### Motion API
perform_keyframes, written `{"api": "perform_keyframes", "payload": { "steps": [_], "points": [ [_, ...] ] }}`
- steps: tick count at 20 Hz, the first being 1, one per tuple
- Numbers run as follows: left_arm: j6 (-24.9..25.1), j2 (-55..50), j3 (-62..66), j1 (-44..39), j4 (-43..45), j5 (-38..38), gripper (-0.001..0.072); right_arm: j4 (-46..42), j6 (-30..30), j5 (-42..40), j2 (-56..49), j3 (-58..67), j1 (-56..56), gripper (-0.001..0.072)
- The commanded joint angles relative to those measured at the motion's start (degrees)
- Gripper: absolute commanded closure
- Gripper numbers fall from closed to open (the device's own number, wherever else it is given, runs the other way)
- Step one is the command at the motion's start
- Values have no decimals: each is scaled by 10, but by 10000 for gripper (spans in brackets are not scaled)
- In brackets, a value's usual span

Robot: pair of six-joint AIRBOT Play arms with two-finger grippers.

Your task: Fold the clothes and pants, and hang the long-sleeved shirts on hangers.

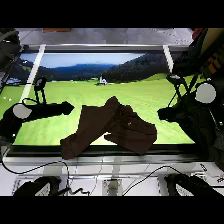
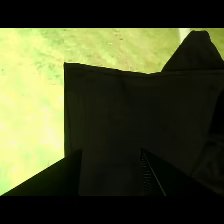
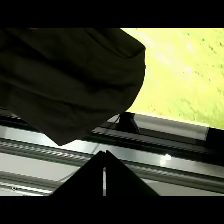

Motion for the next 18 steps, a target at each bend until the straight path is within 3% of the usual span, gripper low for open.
{"api": "perform_keyframes", "payload": {
  "steps": [1, 6, 9, 13, 18],
  "points": [
    [0, 0, 0, 0, 0, 0, 316, -7, -28, -21, 0, 0, 0, 700],
    [0, 0, 0, 0, 0, 0, 316, -7, -28, -28, 0, 0, 0, 700],
    [0, 0, 0, 0, 0, 0, 316, -51, -41, -131, -2, 0, -3, 693],
    [0, 0, 0, 0, 0, 0, 316, -65, -194, -135, -25, -4, -60, 685],
    [-13, 0, 0, 0, -8, 0, 316, -59, -253, -150, -26, -62, -131, 689]
  ]
}}
